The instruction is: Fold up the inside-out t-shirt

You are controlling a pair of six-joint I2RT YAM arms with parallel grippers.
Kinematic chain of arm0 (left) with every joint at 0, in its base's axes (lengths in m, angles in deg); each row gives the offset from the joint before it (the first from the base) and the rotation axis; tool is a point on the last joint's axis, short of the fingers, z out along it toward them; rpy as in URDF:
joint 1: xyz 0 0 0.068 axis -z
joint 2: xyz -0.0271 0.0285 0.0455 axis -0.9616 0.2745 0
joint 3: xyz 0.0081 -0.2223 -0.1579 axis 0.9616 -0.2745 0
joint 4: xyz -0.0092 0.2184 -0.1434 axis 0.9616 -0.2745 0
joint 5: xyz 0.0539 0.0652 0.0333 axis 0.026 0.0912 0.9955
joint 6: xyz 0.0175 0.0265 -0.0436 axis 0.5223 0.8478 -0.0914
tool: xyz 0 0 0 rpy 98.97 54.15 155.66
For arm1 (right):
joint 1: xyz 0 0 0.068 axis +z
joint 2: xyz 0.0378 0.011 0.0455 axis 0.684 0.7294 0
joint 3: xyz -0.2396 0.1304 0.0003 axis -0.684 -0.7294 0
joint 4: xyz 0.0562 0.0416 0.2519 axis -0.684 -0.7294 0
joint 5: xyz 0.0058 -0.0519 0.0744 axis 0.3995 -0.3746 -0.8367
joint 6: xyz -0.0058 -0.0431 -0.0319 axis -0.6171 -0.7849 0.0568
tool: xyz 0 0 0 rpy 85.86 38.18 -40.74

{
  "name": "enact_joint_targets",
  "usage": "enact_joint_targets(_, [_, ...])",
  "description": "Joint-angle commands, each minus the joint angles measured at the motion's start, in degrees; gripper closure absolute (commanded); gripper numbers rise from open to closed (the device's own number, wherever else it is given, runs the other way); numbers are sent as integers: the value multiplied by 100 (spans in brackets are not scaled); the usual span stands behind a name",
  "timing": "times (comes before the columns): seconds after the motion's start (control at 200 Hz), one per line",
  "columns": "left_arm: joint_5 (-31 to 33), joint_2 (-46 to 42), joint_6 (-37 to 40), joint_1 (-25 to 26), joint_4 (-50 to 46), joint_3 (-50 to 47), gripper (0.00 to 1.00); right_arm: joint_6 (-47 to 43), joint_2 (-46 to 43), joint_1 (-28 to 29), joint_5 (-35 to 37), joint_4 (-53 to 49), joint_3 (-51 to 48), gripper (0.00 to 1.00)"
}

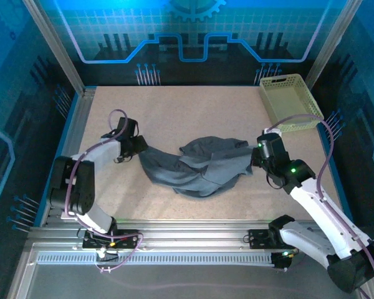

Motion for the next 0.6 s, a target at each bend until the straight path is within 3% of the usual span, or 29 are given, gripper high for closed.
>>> enact_joint_targets(0.0, [-262,304,77,-17,-125,570,14,70,-129,-94,-89,-65,-98,100])
enact_joint_targets(0.32, [-269,1471,78,-19,-674,1641,29,67,-193,-142,-161,-70,-212,100])
enact_joint_targets(0.595, [-360,1805,64,115,-902,1884,46,52,-127,-177,-207,-46,-193,100])
